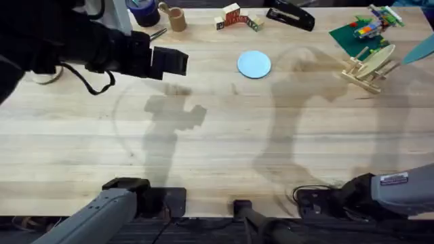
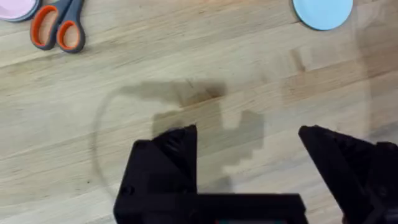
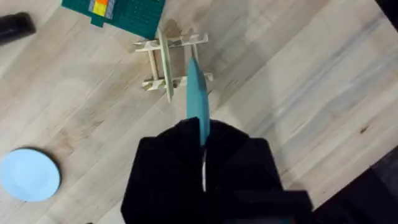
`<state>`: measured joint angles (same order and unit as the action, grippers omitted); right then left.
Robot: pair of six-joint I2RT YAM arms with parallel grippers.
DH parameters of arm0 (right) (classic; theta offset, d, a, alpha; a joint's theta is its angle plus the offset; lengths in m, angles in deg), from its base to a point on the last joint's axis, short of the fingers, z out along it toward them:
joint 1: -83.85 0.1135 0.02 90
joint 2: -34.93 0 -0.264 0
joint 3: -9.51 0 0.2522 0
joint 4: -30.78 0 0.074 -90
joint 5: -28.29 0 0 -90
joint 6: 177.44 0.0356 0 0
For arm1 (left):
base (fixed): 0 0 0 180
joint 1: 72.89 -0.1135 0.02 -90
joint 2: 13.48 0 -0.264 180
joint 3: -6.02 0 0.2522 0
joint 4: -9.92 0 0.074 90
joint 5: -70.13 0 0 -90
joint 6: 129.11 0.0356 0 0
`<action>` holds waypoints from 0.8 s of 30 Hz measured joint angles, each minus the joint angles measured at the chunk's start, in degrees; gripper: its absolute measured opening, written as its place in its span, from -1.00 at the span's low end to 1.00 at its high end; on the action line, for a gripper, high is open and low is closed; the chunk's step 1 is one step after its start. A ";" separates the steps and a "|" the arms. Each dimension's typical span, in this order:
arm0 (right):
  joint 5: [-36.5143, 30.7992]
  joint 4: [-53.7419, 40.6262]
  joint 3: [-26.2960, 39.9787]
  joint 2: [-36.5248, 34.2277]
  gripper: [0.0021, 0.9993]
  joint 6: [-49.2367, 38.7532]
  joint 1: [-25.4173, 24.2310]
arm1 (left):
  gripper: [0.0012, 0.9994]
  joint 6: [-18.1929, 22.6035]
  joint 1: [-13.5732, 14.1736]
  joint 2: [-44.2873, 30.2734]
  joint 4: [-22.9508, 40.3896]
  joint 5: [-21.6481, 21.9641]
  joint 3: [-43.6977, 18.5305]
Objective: Pick up the plates from the table one by one and place each into a slot on the dish rack.
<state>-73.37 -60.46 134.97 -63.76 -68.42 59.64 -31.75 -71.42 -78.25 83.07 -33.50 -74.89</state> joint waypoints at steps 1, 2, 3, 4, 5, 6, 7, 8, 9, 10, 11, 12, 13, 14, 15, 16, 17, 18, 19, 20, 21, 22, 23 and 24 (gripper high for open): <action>0.21 0.35 0.00 -0.35 -0.94 -0.27 -0.03 | 0.99 0.00 0.00 0.00 0.00 0.00 0.00; 0.47 0.77 0.00 -0.71 -0.94 -0.66 -0.03 | 0.99 0.00 0.00 0.00 0.00 0.00 0.00; 0.65 1.09 0.00 -1.04 -0.94 -0.92 -0.03 | 0.99 0.00 0.00 0.00 0.00 0.00 0.00; 0.80 1.34 0.00 -1.39 -0.94 -1.08 -0.01 | 0.99 0.00 0.00 0.00 0.00 0.00 0.00; 0.97 1.62 0.00 -1.79 -0.94 -1.23 -0.01 | 0.99 0.00 0.00 0.00 0.00 0.00 0.00; 1.01 1.84 0.00 -2.11 -0.94 -1.32 -0.03 | 0.99 0.00 0.00 0.00 -0.02 0.00 0.00; 1.03 2.05 0.00 -2.57 -0.94 -1.44 -0.07 | 0.99 0.00 0.00 0.00 0.00 0.00 0.00; 1.06 2.21 0.00 -3.01 -0.94 -1.50 -0.12 | 0.99 0.00 0.00 0.00 0.00 0.00 0.00; 1.06 2.32 0.00 -3.56 -0.94 -1.50 -0.21 | 0.99 0.00 0.00 0.00 0.00 -0.01 0.00; 1.06 2.41 0.00 -4.04 -0.94 -1.51 -0.29 | 0.99 -0.02 0.00 0.00 0.00 0.00 0.00; 1.07 2.49 0.00 -4.52 -0.94 -1.52 -0.38 | 0.99 -0.02 0.00 0.00 0.00 0.00 0.00; 1.10 2.68 0.00 -5.07 -0.94 -1.52 -0.53 | 0.99 -0.04 0.00 0.00 0.00 0.00 0.00; 1.16 2.88 0.00 -5.55 -0.94 -1.52 -0.64 | 0.99 -0.04 0.00 0.00 0.00 0.00 0.00; 1.21 3.05 0.00 -6.04 -0.94 -1.52 -0.77 | 0.99 -0.04 0.00 0.00 0.00 0.00 0.00; 1.21 3.18 0.00 -6.47 -0.94 -1.52 -0.82 | 0.99 -0.04 0.00 0.00 0.00 0.00 0.00; 1.23 3.38 0.00 -6.93 -0.94 -1.52 -0.89 | 0.99 -0.03 0.00 0.00 0.00 0.00 0.00; 1.23 3.53 0.00 -7.41 -0.94 -1.52 -0.89 | 0.99 -0.04 0.00 0.00 0.00 0.00 0.00; 1.23 3.70 0.00 -7.81 -0.94 -1.52 -0.89 | 0.99 -0.04 0.00 0.00 -0.02 0.00 0.00; 1.23 3.93 0.00 -8.27 -0.94 -1.52 -0.89 | 0.99 -0.04 0.00 0.00 0.00 0.00 0.00; 1.23 4.17 0.00 -8.66 -0.94 -1.52 -0.89 | 0.99 -0.04 0.00 0.00 -0.02 -0.01 0.00; 1.25 4.50 0.00 -9.07 -0.94 -1.52 -0.89 | 0.99 -0.04 0.00 0.00 -0.02 -0.02 0.00; 1.25 4.79 0.00 -9.36 -0.94 -1.52 -0.89 | 0.99 -0.03 0.00 0.00 -0.02 0.00 0.00; 1.25 5.10 0.00 -9.66 -0.94 -1.52 -0.89 | 0.99 -0.04 0.00 0.00 0.00 0.00 0.00; 1.25 5.35 0.00 -9.92 -0.94 -1.52 -0.89 | 0.99 -0.04 0.00 0.00 -0.02 0.00 0.00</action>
<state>-72.12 -55.11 134.97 -73.68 -69.94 58.75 -31.80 -71.42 -78.25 83.05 -33.50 -74.89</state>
